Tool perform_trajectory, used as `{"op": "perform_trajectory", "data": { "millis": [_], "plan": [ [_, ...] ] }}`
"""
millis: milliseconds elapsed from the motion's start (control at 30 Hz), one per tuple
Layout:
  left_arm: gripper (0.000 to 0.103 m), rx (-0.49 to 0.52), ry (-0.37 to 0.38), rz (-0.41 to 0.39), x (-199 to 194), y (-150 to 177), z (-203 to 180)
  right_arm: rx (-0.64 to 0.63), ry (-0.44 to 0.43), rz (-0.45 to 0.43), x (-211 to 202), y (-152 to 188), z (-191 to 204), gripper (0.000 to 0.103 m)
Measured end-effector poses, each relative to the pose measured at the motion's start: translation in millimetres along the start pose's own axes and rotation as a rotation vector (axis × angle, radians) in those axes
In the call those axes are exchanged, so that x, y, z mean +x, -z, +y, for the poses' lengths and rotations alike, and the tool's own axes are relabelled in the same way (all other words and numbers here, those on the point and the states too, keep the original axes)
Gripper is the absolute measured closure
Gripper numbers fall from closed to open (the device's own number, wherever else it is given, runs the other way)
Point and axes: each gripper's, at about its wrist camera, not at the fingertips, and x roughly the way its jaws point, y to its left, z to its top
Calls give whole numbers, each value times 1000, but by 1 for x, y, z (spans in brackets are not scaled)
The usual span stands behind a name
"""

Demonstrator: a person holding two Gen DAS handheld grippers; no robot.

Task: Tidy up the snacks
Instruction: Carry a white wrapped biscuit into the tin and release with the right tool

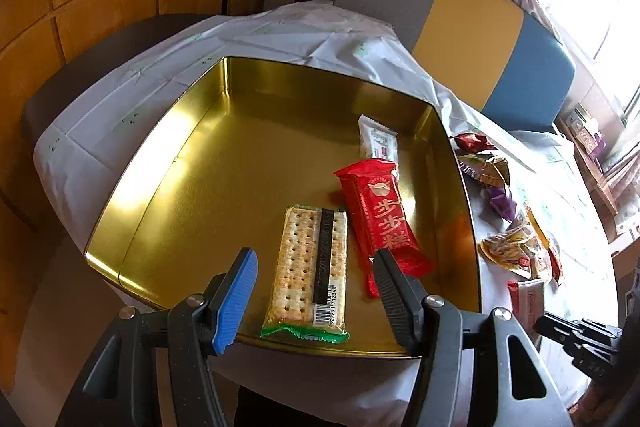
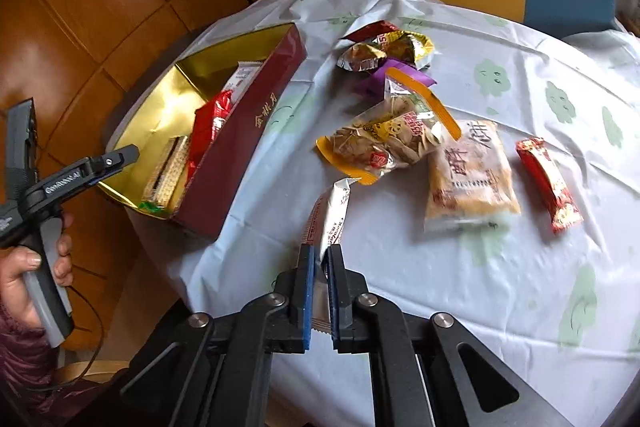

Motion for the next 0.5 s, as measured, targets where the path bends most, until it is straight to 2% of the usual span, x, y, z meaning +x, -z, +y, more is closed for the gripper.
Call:
{"op": "perform_trajectory", "data": {
  "millis": [233,500],
  "plan": [
    [42,-11,-32,-31,-9,2,8,-39,-42,-75,-22,-15,27,96],
    [42,-44,-57,-65,-21,3,29,-139,-165,-121,-14,-57,95,96]
  ]
}}
